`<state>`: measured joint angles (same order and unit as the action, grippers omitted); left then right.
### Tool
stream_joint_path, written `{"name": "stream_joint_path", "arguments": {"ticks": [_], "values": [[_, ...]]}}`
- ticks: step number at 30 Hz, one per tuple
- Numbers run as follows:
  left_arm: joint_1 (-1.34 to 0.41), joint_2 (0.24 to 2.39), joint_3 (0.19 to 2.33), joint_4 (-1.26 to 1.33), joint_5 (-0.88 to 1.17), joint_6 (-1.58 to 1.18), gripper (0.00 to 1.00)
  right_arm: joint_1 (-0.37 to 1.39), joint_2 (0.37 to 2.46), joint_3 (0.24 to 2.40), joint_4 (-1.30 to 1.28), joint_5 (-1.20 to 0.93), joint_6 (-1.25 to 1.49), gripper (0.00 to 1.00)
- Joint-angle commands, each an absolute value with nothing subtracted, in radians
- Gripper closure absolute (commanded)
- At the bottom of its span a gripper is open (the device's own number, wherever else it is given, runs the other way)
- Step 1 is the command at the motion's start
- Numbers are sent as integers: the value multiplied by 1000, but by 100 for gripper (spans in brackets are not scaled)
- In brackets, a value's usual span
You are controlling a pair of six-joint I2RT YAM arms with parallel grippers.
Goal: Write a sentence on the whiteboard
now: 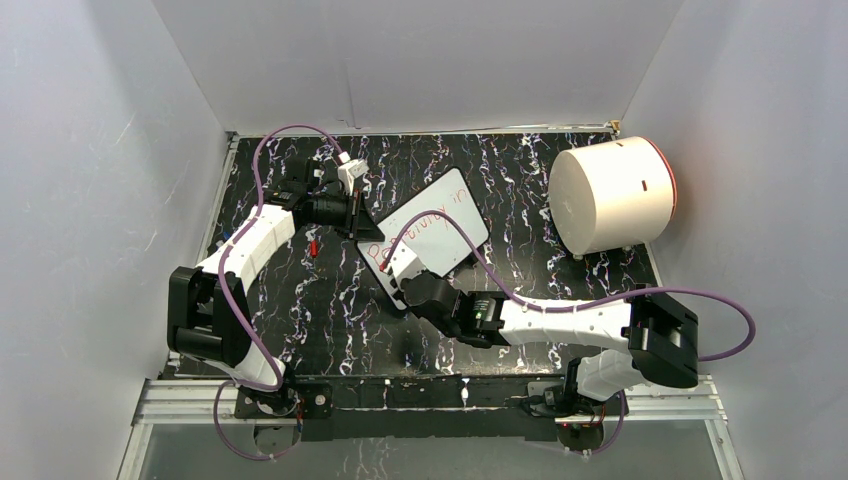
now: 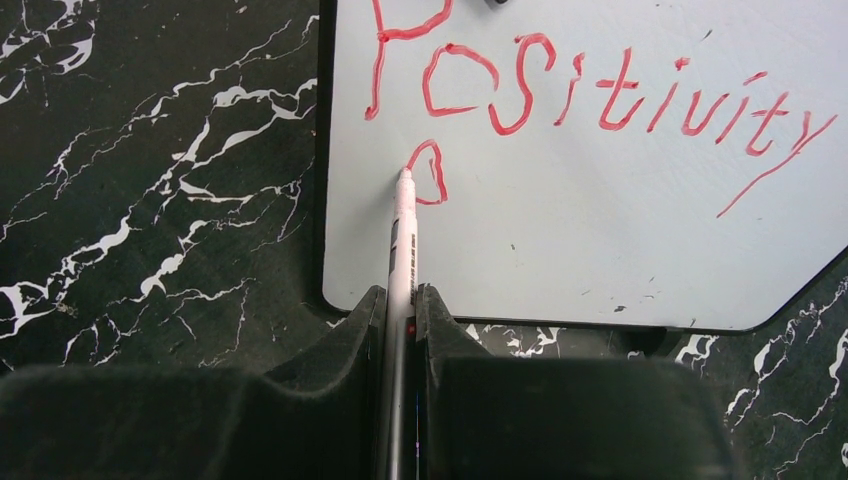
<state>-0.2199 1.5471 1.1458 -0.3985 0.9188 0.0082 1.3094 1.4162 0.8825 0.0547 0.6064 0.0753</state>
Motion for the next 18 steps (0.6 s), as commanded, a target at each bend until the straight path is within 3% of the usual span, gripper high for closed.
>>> {"name": "stream_joint_path", "arguments": {"ticks": [1, 18], "values": [[-227, 1573, 1141, -464, 868, 26, 100, 1304, 1418, 888, 25, 577, 104, 100], [-227, 1575, 1142, -463, 871, 24, 100, 1305, 1405, 861, -44, 614, 118, 100]]}}
